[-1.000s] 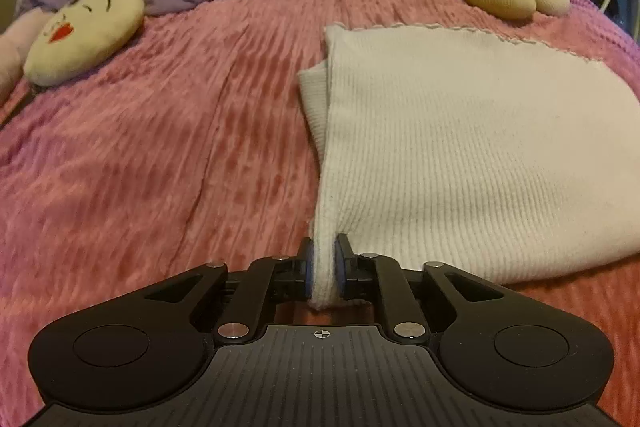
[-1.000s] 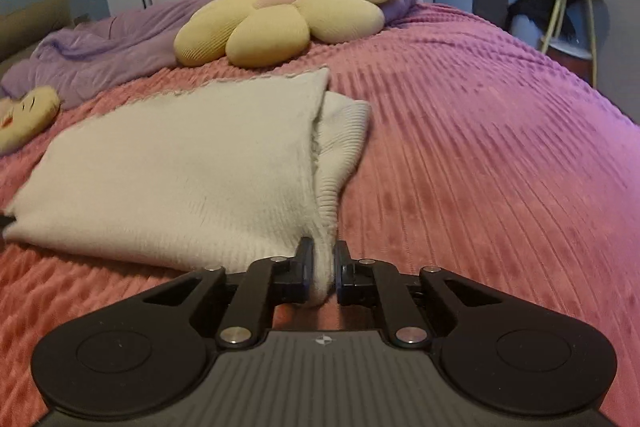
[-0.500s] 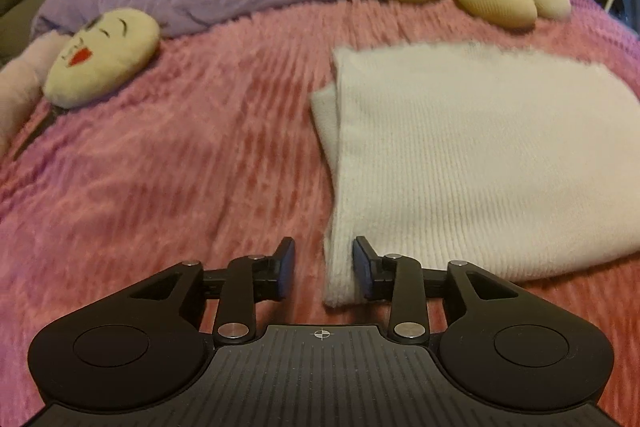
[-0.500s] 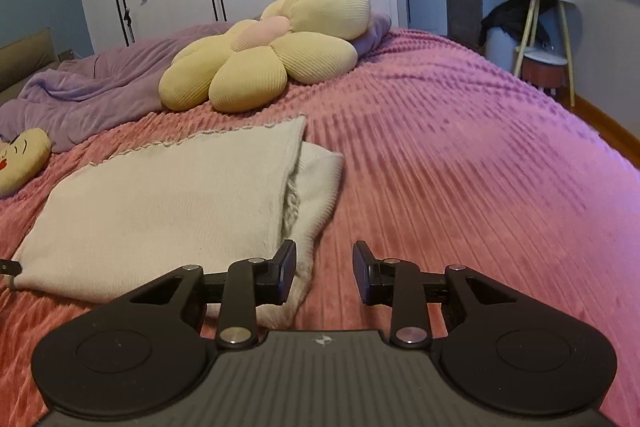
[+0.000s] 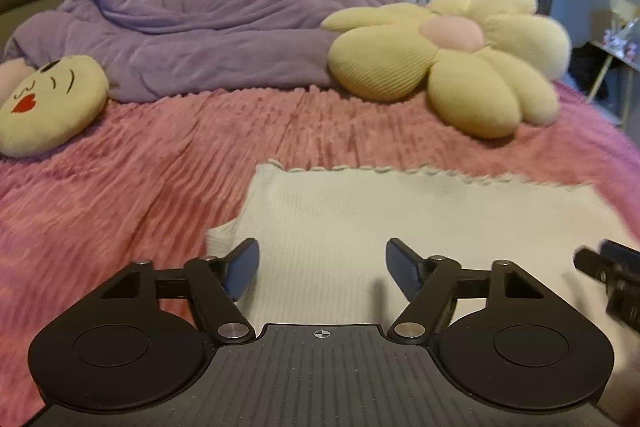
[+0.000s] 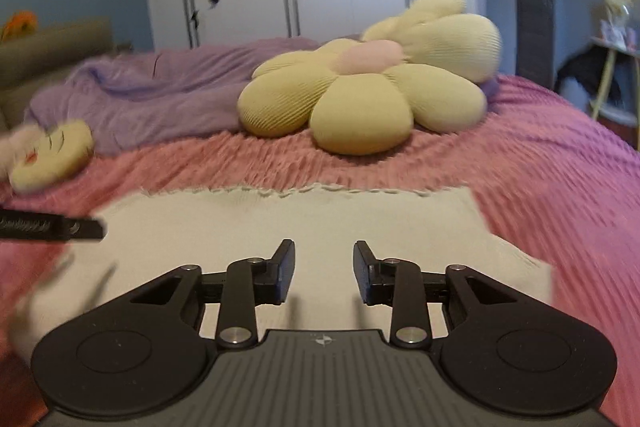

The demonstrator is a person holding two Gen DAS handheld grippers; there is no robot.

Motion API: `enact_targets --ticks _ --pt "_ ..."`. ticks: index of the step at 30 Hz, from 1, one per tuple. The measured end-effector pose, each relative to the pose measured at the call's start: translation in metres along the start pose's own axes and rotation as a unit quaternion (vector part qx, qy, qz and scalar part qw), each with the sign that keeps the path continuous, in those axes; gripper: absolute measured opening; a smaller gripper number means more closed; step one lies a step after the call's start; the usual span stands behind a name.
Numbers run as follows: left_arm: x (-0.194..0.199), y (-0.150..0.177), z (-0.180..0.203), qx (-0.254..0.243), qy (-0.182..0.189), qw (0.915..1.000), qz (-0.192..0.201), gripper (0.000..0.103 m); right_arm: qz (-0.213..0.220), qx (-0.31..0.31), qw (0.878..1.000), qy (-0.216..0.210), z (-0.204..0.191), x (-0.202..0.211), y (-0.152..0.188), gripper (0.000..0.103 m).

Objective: Fold small clothes

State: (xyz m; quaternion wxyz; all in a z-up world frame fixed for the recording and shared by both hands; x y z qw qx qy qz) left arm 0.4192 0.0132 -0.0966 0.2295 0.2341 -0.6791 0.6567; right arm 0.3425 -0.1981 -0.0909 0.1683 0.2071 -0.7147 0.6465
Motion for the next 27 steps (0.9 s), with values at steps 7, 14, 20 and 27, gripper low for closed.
enact_targets --ticks 7,14,20,27 --pt "-0.023 0.032 -0.02 0.007 -0.027 0.9995 0.015 0.09 -0.013 -0.017 0.999 0.028 0.042 -0.019 0.025 0.038" --pt "0.019 0.04 -0.088 0.055 -0.086 0.9945 0.025 0.081 -0.012 0.025 0.994 0.101 0.081 0.008 0.026 0.034" --pt "0.039 0.054 -0.118 0.148 0.033 0.987 -0.053 0.081 0.003 0.037 0.993 0.116 0.063 0.06 0.031 0.047" --pt "0.028 0.061 -0.101 0.161 0.124 0.9742 -0.097 0.081 -0.014 0.051 0.998 -0.031 -0.024 0.081 0.051 0.03"
Point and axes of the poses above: each gripper's, at about its wrist camera, not at the fingertips, and x roughly against the way its jaws point, z to its right, y to its underside, the point moved 5 cm from there along -x, roughly the way its jaws point, and after that the axes turned 4 degrees about -x, right-handed, at the moved point
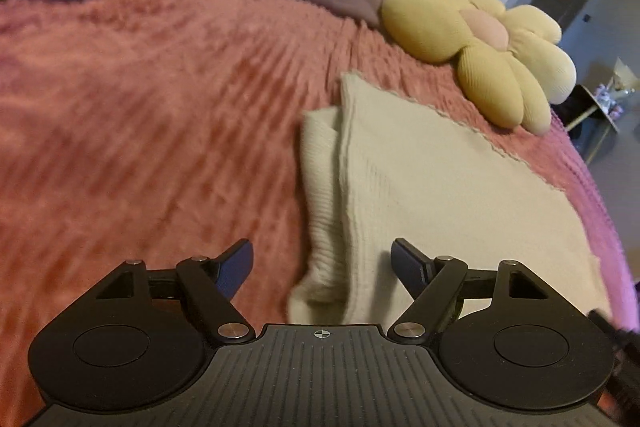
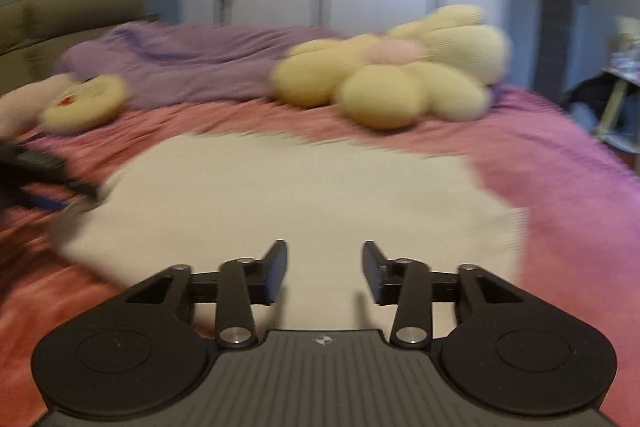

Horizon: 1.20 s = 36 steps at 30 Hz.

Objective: Fold small clothes

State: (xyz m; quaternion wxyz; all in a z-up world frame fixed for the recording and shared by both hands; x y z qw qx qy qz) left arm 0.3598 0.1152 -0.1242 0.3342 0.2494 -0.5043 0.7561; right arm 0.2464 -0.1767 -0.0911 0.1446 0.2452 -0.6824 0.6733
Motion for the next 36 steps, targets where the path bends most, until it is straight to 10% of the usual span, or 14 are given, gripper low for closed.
enact_targets --ticks 13,19,25,32,36 --pt "-0.015 0.003 -0.004 0.032 0.057 0.9967 -0.048 0.053 -0.064 0.018 0.998 -0.021 -0.037 -0.026 0.017 0.024" --pt "-0.027 0.003 -0.008 0.042 0.053 0.9958 -0.062 0.067 -0.046 0.018 0.999 0.017 -0.044 -0.016 0.019 0.024" --pt "-0.021 -0.005 -0.001 0.042 0.063 0.9952 -0.062 0.039 -0.057 0.001 0.998 0.023 -0.044 -0.015 0.016 0.024" --pt "-0.026 -0.003 -0.001 0.028 0.046 0.9963 -0.067 0.052 -0.075 -0.035 0.993 0.086 -0.045 -0.038 0.013 0.025" --pt "-0.022 -0.005 0.008 -0.005 0.038 0.9973 -0.062 0.041 -0.081 -0.028 0.992 0.095 -0.049 -0.045 0.015 0.027"
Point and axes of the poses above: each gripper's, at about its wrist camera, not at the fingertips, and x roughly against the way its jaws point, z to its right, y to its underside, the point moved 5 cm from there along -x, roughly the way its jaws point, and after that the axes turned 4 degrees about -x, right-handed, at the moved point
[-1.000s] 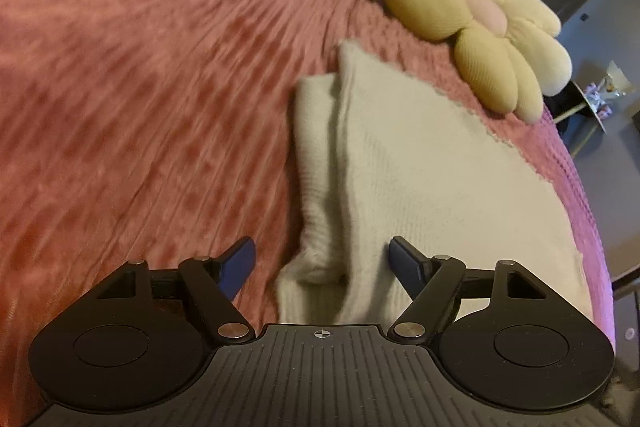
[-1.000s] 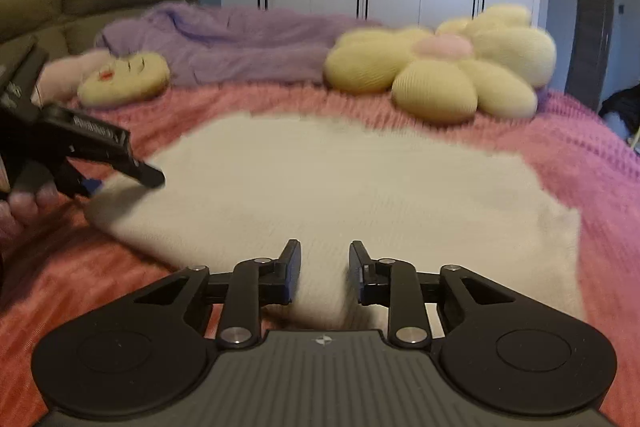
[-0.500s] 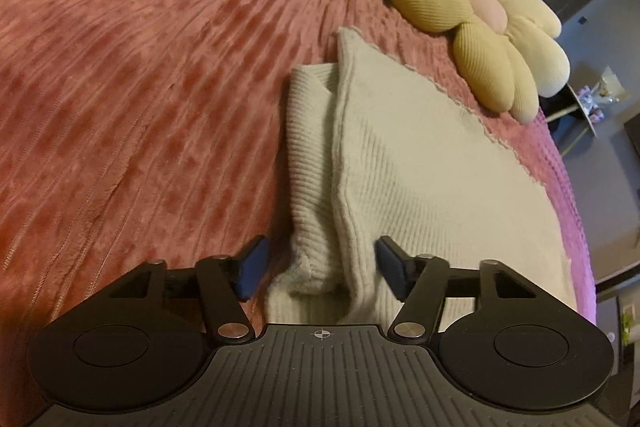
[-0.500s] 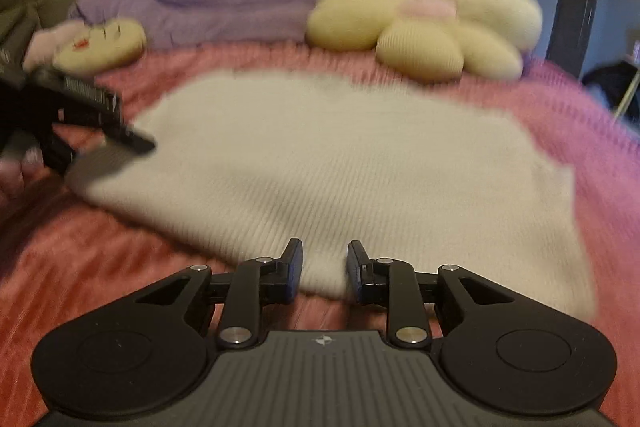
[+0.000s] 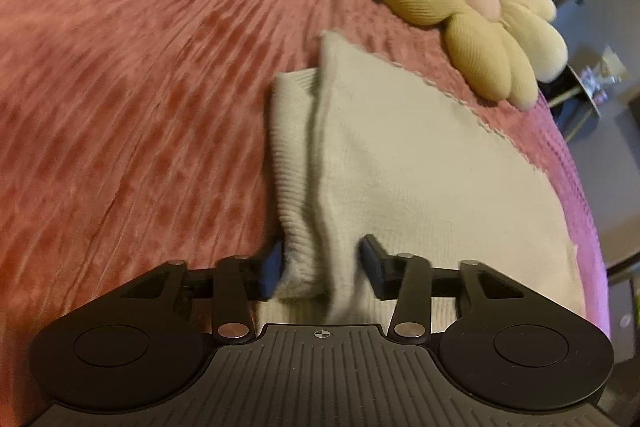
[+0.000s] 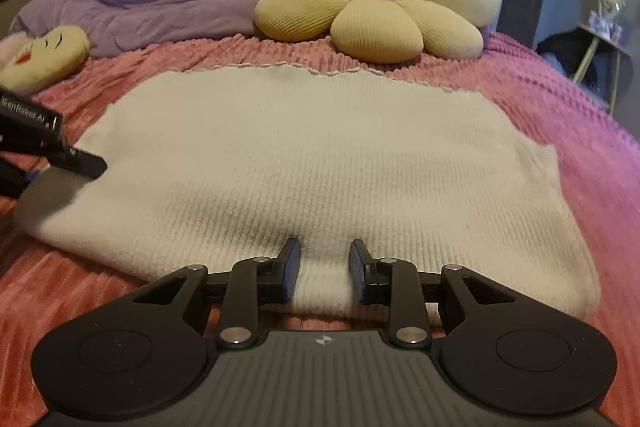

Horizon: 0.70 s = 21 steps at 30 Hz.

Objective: Fold small clothes

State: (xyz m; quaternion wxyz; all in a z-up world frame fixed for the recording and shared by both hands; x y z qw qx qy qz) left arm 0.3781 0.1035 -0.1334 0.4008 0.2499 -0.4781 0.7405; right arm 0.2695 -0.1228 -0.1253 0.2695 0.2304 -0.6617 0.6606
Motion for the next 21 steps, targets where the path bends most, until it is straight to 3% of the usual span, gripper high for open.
enact_targets --ticks 3,4,6,8,12,17,21 --pt "-0.001 0.002 0.008 -0.033 -0.014 0.9994 0.003 0.038 0.025 -0.013 1.0 0.0 0.004 0.011 -0.004 0.027" --pt "-0.002 0.001 0.007 -0.028 -0.013 0.9995 0.001 0.031 0.031 -0.011 0.999 0.0 0.004 0.012 -0.003 0.027" --pt "0.001 -0.001 0.007 -0.017 -0.01 0.9998 0.002 0.026 0.0 0.002 1.0 -0.007 0.002 0.0 0.004 0.028" --pt "0.009 -0.005 0.013 -0.028 -0.02 0.9994 0.007 0.023 -0.002 0.044 0.999 -0.006 -0.003 -0.001 0.003 0.028" --pt "0.035 -0.018 0.039 -0.052 -0.02 0.998 0.031 0.023 0.012 -0.022 0.999 -0.037 0.021 0.018 -0.007 0.032" --pt "0.052 -0.029 0.116 -0.109 0.005 0.992 0.064 0.022 0.047 -0.08 0.996 -0.016 0.065 0.044 0.002 0.033" --pt "0.02 -0.01 0.189 -0.164 0.025 0.9848 0.051 0.022 0.058 -0.108 0.993 0.002 0.096 0.057 0.008 0.035"
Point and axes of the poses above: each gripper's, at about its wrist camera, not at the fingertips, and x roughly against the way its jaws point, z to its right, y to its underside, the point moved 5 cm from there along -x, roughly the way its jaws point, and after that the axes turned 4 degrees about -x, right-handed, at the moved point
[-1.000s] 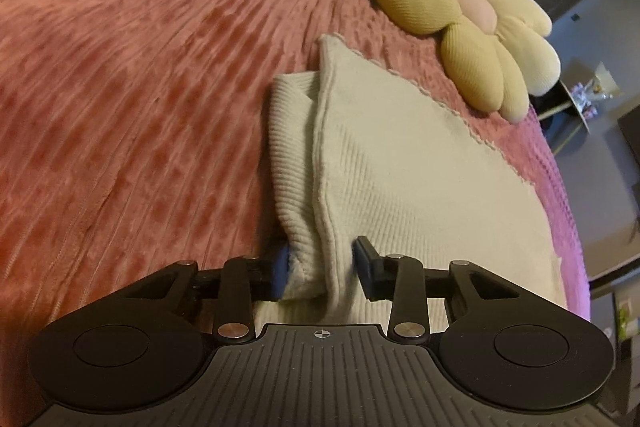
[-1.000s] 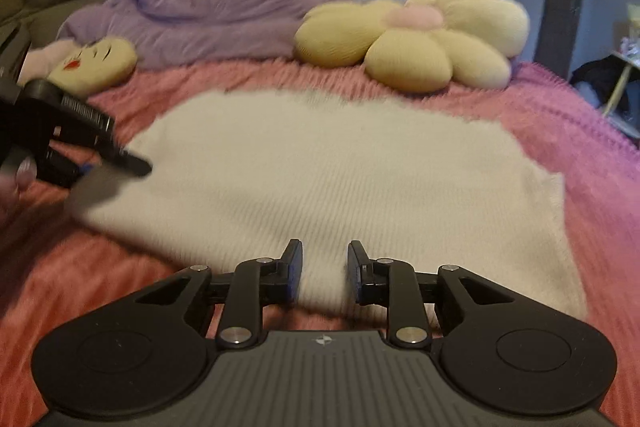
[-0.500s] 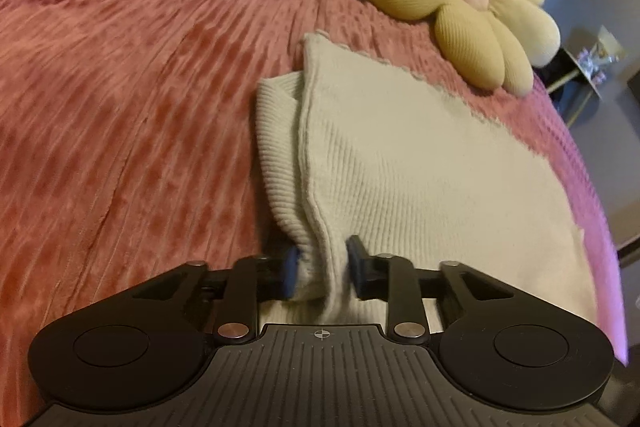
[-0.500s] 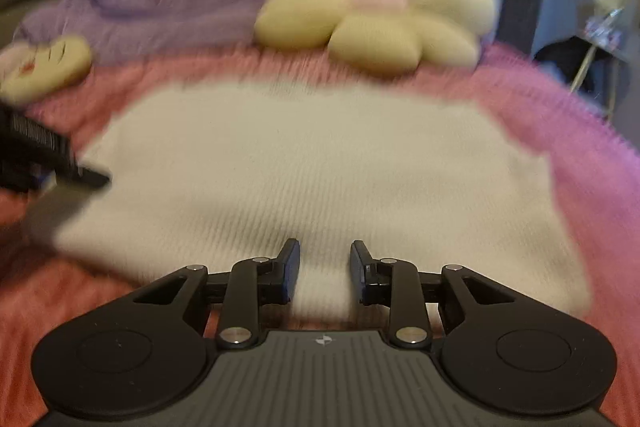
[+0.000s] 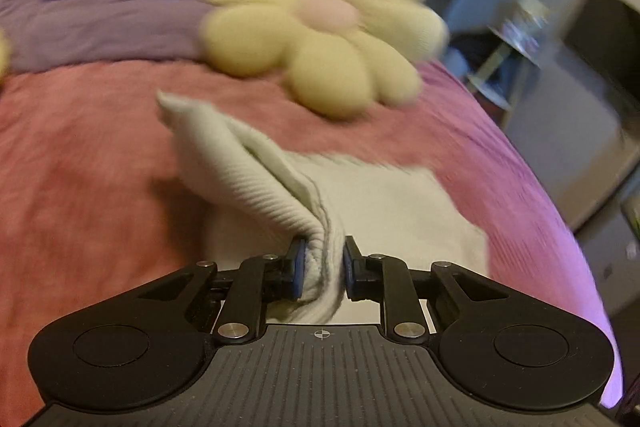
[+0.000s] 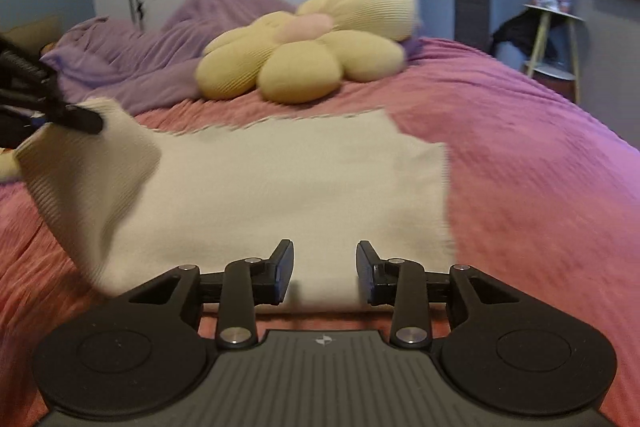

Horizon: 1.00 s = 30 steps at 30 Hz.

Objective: Fold small clothes

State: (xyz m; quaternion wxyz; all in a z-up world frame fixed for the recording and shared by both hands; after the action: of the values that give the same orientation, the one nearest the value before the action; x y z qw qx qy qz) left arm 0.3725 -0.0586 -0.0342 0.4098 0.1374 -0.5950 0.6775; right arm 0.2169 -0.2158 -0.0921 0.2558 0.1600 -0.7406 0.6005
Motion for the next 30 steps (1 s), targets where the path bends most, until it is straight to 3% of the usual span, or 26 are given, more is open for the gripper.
enact_targets --ticks 4,6,8,11,13,16,19,21,30 --pt "-0.06 0.036 0.055 -0.025 0.027 0.9976 -0.058 0.029 -0.002 -0.015 1.0 0.014 0.024 0.005 -0.001 0.035" --pt "-0.063 0.056 0.067 -0.036 0.024 0.9971 -0.062 0.028 -0.005 -0.02 1.0 0.015 0.034 0.008 0.0 0.036" --pt "-0.048 0.074 0.074 -0.062 0.034 0.9966 -0.042 0.038 -0.005 -0.016 1.0 0.011 0.041 0.012 0.002 0.037" --pt "-0.014 0.098 0.067 -0.079 0.018 0.9967 -0.009 0.045 0.001 -0.005 1.0 0.007 0.048 0.012 0.002 0.038" --pt "0.005 0.118 0.062 -0.102 -0.006 0.9947 0.003 0.047 0.005 -0.002 1.0 0.0 0.049 0.011 0.0 0.038" --pt "0.019 0.15 0.053 -0.164 -0.047 0.9854 0.005 0.058 0.009 0.016 1.0 -0.013 0.042 0.007 -0.004 0.039" --pt "0.01 0.164 0.027 -0.115 -0.076 0.99 -0.029 0.061 0.006 0.027 0.999 -0.037 0.032 0.003 -0.006 0.043" --pt "0.016 0.164 0.018 -0.073 -0.065 0.995 -0.019 0.061 -0.008 0.024 0.999 -0.047 0.024 -0.003 -0.007 0.044" --pt "0.007 0.157 0.015 -0.054 -0.069 0.9959 -0.022 0.064 -0.058 0.046 0.996 -0.044 -0.01 -0.035 -0.009 0.047"
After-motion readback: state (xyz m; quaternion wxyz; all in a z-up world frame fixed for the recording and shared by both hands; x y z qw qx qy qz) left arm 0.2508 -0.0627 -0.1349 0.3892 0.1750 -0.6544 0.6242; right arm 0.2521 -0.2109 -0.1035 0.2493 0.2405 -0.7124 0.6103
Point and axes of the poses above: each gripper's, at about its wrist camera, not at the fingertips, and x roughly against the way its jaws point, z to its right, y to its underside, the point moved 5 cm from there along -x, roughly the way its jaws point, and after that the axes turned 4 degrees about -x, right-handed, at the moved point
